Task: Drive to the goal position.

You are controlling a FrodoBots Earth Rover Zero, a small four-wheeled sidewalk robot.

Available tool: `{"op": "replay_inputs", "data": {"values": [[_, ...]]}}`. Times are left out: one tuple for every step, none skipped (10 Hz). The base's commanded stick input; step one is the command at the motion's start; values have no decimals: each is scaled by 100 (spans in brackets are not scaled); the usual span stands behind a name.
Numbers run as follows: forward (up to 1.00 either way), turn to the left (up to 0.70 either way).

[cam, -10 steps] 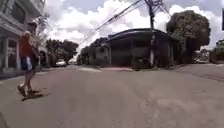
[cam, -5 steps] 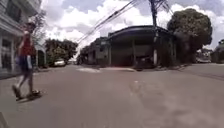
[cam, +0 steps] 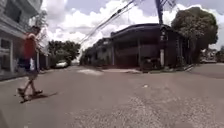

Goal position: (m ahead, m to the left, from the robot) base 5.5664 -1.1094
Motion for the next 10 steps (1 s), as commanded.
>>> {"op": "replay_inputs", "data": {"values": [[100, 0], [100, 12], [100, 27], [100, 27], [100, 12], [100, 0], [100, 0], [100, 0], [100, 4], [100, 24]]}}
